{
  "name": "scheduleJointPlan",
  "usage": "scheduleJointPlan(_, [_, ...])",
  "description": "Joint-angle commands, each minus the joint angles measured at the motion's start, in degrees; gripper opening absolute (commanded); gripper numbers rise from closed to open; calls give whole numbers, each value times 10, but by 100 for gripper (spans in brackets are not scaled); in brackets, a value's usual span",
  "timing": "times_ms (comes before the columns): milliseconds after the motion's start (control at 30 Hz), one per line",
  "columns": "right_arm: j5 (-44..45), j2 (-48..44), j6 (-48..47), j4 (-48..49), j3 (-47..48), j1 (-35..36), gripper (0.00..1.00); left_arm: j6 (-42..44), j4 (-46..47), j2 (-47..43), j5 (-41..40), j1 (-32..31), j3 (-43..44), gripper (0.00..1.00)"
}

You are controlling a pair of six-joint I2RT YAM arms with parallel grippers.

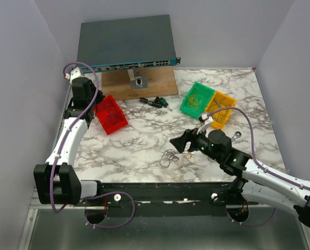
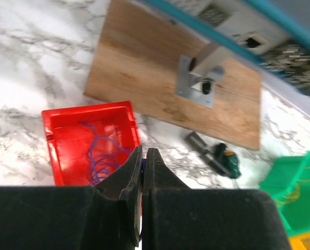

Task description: Untangle the cables

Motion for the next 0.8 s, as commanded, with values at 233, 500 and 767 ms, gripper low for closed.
scheduleJointPlan(233, [4, 3, -11, -18, 10, 1, 82, 0, 35, 143, -66, 3, -9, 0])
scheduleJointPlan(500, [6, 11, -10, -15, 14, 1, 82, -13, -2, 203, -40, 4, 20, 0])
scheduleJointPlan(767, [1, 14, -6, -9, 13, 1, 82, -23, -40, 175, -35, 3, -3, 19])
